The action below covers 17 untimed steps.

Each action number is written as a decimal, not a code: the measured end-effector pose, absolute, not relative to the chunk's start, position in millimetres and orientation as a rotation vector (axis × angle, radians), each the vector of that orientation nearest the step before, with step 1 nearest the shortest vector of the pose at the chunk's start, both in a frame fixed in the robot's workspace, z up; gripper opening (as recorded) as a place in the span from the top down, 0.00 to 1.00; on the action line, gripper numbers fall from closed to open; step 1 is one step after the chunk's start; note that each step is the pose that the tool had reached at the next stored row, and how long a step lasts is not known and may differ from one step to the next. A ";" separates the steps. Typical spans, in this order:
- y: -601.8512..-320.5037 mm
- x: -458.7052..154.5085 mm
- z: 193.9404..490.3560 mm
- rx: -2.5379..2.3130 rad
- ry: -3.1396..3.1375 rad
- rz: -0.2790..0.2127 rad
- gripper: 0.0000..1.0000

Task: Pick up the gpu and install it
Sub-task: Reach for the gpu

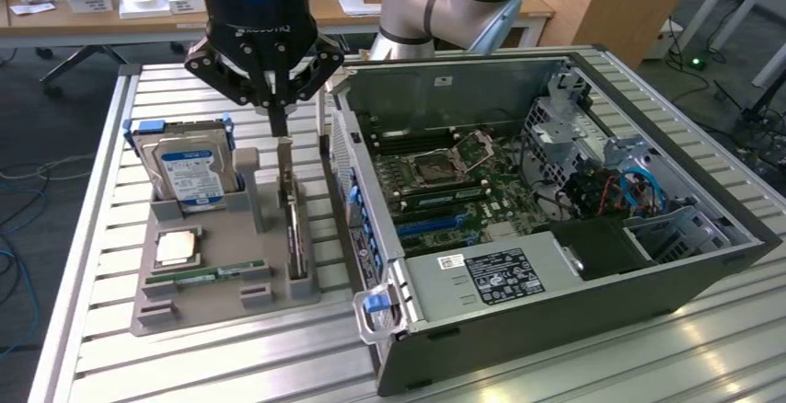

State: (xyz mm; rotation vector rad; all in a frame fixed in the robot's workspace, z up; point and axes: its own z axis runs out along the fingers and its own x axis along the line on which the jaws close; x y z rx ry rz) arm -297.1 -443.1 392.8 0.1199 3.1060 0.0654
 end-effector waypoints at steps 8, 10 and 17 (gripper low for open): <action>-446.7 -297.3 392.8 0.120 3.106 0.064 0.89; -447.5 -297.9 392.7 0.120 3.106 0.064 0.89; -447.8 -302.1 392.3 0.120 3.106 0.064 0.89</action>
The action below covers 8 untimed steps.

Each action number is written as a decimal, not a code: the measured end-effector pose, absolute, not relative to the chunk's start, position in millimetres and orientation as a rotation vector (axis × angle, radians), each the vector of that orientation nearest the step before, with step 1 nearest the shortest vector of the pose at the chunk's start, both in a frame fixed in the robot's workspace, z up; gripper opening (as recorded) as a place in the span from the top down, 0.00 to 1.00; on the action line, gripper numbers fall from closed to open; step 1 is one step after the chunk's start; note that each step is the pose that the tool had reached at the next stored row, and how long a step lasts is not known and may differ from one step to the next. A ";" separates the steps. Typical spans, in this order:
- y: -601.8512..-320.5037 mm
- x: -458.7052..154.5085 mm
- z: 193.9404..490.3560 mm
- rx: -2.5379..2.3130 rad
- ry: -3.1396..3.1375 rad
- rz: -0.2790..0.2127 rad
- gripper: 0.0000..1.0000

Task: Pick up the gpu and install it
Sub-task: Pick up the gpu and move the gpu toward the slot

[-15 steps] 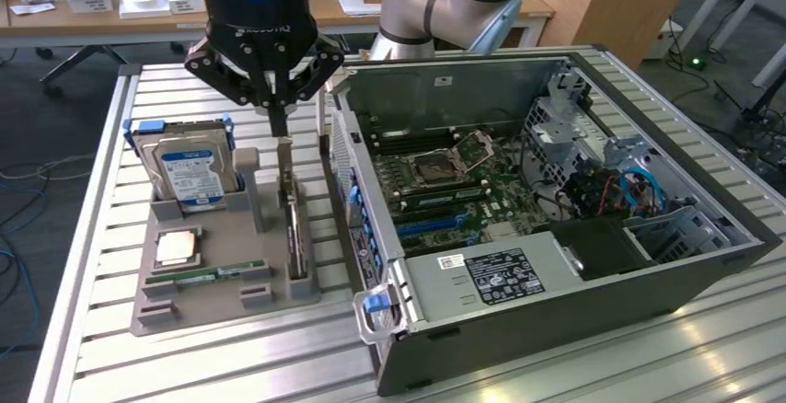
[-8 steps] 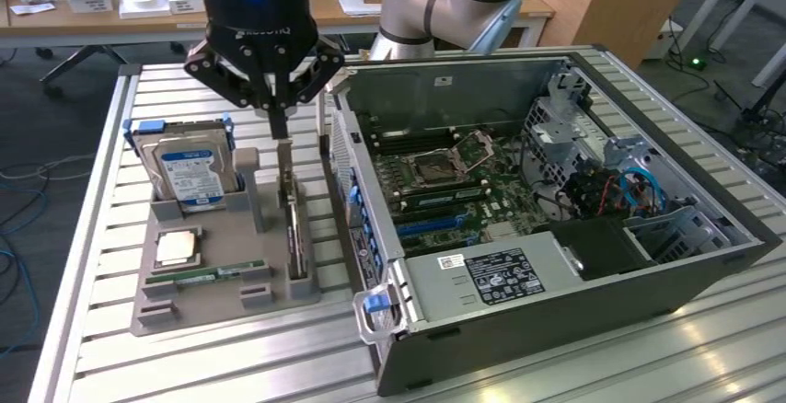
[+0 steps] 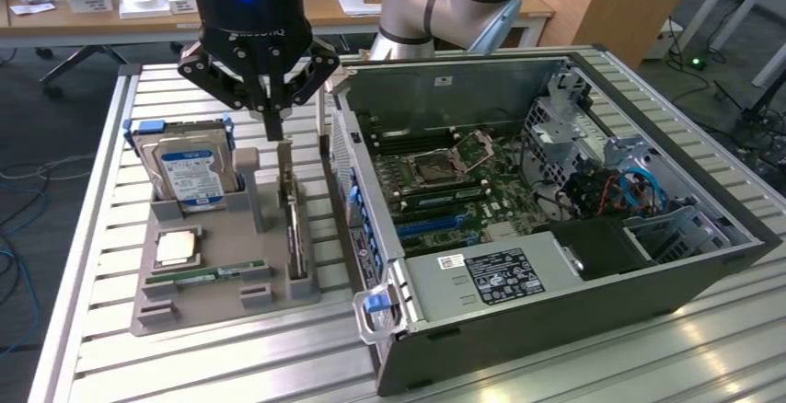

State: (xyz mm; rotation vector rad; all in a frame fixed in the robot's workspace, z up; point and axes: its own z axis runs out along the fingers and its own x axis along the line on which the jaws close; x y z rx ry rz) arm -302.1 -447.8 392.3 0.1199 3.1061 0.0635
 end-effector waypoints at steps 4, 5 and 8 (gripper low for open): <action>-447.8 -302.1 392.3 0.120 3.106 0.063 0.89; -447.8 -302.0 392.3 0.120 3.106 0.063 0.89; -447.8 -302.0 392.3 0.120 3.106 0.064 0.89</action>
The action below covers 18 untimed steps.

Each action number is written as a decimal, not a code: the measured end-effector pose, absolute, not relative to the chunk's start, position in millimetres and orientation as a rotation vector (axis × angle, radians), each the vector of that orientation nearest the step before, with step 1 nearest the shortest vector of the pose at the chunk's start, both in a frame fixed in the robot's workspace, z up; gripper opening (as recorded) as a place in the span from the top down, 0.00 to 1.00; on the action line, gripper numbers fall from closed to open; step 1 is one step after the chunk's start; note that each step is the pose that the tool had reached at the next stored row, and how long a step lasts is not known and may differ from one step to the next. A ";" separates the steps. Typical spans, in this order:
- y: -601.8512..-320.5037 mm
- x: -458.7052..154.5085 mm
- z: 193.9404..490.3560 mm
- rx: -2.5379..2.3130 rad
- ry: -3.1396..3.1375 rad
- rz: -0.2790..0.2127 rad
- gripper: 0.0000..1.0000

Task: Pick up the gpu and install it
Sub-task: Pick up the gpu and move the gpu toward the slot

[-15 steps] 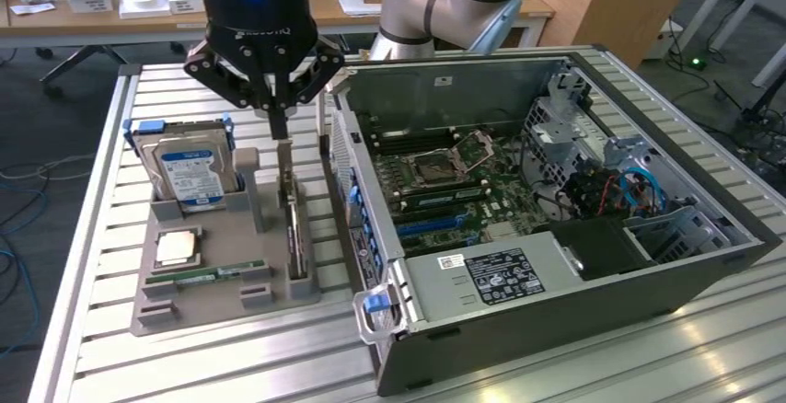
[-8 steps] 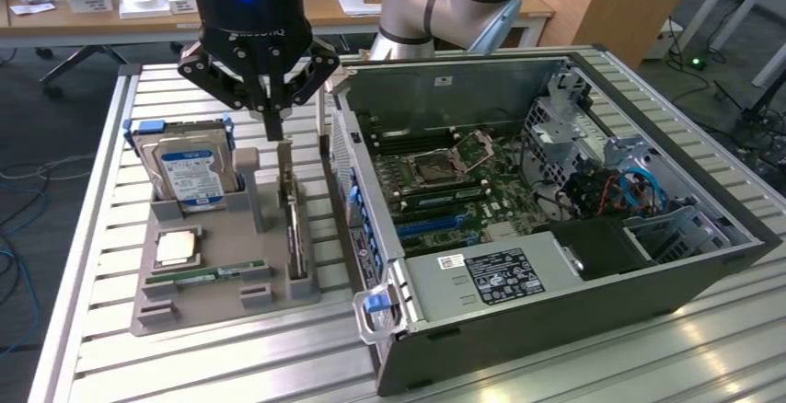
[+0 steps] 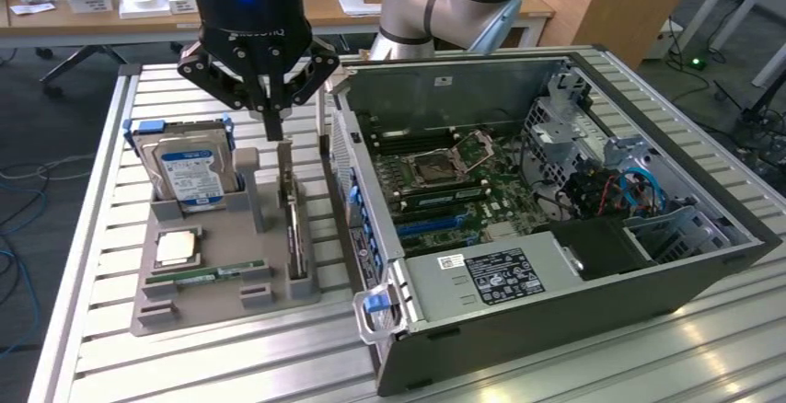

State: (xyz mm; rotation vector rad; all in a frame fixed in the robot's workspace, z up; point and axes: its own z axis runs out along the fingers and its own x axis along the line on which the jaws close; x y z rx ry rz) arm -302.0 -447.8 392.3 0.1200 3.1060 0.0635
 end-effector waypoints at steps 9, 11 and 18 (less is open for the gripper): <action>-447.9 -302.1 392.3 0.120 3.106 0.063 0.71; -447.9 -302.1 392.3 0.120 3.106 0.064 0.65; -447.9 -302.1 390.7 0.120 3.106 0.065 0.58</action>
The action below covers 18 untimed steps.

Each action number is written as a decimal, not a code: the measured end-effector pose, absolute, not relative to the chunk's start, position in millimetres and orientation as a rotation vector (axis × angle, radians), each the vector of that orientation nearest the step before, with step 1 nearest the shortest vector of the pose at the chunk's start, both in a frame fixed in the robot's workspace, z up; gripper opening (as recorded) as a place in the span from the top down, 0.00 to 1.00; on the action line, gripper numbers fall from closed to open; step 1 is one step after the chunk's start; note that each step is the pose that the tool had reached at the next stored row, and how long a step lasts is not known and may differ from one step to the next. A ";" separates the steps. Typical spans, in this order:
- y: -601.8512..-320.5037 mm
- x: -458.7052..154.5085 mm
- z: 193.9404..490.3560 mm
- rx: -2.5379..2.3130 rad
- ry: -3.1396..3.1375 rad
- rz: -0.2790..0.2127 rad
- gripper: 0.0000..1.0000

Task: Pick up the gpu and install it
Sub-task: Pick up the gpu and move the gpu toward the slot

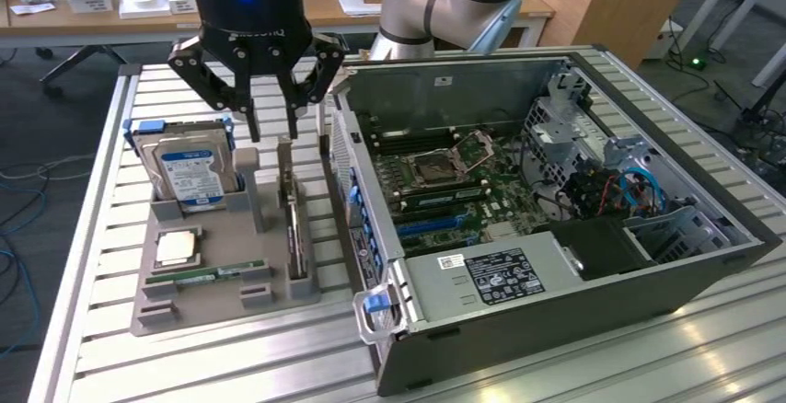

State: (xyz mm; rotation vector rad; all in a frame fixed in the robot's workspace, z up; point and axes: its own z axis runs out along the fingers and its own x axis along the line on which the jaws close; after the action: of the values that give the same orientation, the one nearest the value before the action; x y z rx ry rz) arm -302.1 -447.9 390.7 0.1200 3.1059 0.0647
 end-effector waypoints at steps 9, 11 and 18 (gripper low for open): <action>-447.9 -302.1 375.8 0.120 3.106 0.067 0.58; -447.9 -302.1 372.6 0.120 3.106 0.067 0.58; -447.9 -302.0 371.1 0.120 3.106 0.069 0.58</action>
State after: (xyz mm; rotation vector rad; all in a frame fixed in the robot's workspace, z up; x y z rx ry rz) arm -302.0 -447.9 371.1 0.1200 3.1061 0.0689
